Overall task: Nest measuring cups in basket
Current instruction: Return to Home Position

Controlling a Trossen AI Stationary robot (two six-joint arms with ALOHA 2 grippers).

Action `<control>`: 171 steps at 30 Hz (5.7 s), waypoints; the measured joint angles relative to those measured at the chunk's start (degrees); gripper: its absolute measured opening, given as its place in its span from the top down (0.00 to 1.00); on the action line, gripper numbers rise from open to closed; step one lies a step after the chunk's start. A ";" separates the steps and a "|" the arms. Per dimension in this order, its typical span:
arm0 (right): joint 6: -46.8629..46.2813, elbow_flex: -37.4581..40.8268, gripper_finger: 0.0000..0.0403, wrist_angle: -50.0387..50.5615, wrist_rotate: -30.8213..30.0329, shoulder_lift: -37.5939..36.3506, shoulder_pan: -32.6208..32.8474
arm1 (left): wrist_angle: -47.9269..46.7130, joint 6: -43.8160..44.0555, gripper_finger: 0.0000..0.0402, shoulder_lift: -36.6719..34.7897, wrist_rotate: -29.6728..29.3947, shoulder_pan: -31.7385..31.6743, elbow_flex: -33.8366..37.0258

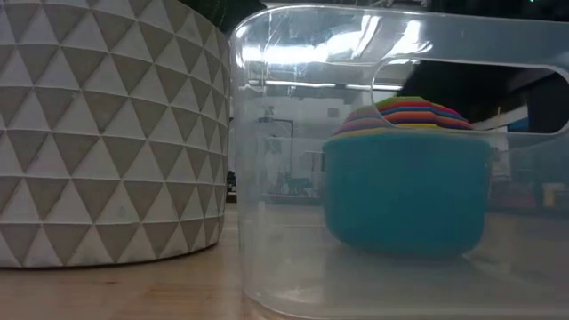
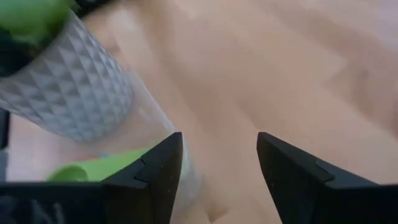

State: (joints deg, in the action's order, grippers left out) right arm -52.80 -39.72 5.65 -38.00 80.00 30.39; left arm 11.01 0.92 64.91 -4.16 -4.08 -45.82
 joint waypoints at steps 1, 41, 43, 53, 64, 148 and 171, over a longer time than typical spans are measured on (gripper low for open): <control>1.74 0.00 0.47 -0.04 0.00 -1.25 -0.52 | 0.79 0.00 0.66 -0.14 0.00 0.00 0.00; 47.38 -0.02 0.47 1.52 1.78 -56.27 -11.84 | -31.68 -5.55 0.66 -60.87 0.00 -0.02 16.42; 47.55 -0.02 0.47 2.13 1.72 -56.22 -11.82 | -31.51 -5.52 0.66 -63.65 0.00 -0.02 18.60; 45.55 -0.02 0.47 2.17 1.73 -56.02 -11.82 | -31.49 -4.19 0.66 -64.59 0.43 -0.02 24.31; 45.47 -0.02 0.47 1.92 1.68 -56.01 -11.82 | -22.76 -2.64 0.66 -64.72 0.70 0.00 32.90; 50.38 33.42 0.98 -2.50 17.81 -79.92 -11.84 | -9.91 -2.01 0.66 -64.72 0.66 -0.02 45.35; 64.04 39.34 0.98 -14.36 22.59 -79.92 -14.28 | -9.91 -2.01 0.66 -64.72 0.66 -0.02 45.35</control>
State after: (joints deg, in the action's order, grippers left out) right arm 11.23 -0.38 -8.71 -15.41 0.08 16.11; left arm 1.10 -1.08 0.19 -3.51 -4.10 -0.47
